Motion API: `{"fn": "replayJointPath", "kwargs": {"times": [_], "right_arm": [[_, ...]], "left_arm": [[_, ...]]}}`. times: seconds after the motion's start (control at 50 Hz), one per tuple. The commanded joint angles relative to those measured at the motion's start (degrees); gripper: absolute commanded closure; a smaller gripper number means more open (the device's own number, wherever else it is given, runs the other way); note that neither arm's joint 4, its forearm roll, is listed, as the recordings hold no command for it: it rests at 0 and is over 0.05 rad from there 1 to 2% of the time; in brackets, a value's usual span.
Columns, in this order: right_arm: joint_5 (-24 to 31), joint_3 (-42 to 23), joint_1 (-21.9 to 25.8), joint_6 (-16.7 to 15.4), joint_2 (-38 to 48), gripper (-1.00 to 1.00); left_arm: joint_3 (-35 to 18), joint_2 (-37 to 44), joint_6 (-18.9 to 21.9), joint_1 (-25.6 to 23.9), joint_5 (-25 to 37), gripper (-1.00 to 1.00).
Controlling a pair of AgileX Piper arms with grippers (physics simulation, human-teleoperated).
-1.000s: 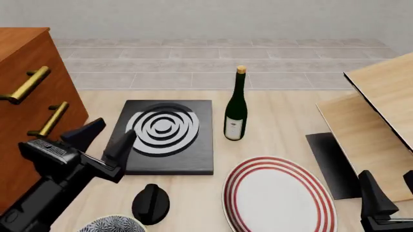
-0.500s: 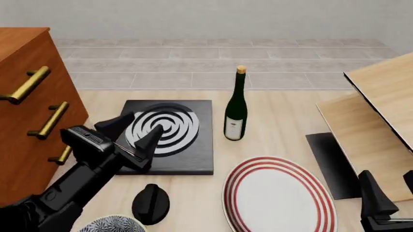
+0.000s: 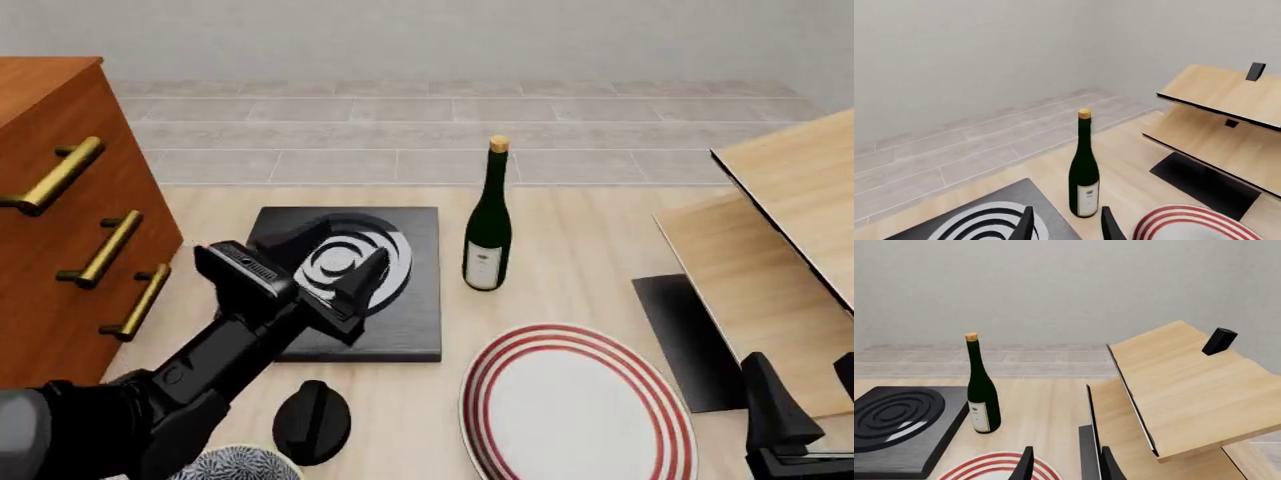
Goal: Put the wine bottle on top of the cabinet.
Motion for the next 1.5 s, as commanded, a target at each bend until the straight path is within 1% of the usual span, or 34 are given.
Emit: {"fn": "replayJointPath", "kwargs": {"times": [0.02, 0.4, 0.64, 1.04, 1.22, 1.5], "right_arm": [[0.01, 0.00, -0.01, 0.00, 0.00, -1.00], [0.00, 0.00, 0.00, -0.01, 0.00, -1.00], [0.00, 0.00, -0.01, 0.01, 0.00, -1.00], [0.01, 0.00, 0.01, 0.00, 0.01, -1.00], [-0.01, 0.00, 0.01, -0.02, -0.01, -1.00], [0.01, 0.00, -0.01, 0.01, 0.01, -1.00]], "left_arm": [[-2.92, 4.26, -0.10, -1.57, -1.49, -1.00], [-6.83, 12.47, 1.43, -5.39, -4.96, -1.00], [-9.42, 16.51, 0.90, -5.53, -6.33, -1.00], [-13.31, 21.48, 1.96, -5.68, -7.89, -1.00], [-16.32, 25.24, 2.33, -5.71, -8.64, -1.00], [-19.12, 28.40, 3.17, -6.46, -9.01, -1.00]]}}
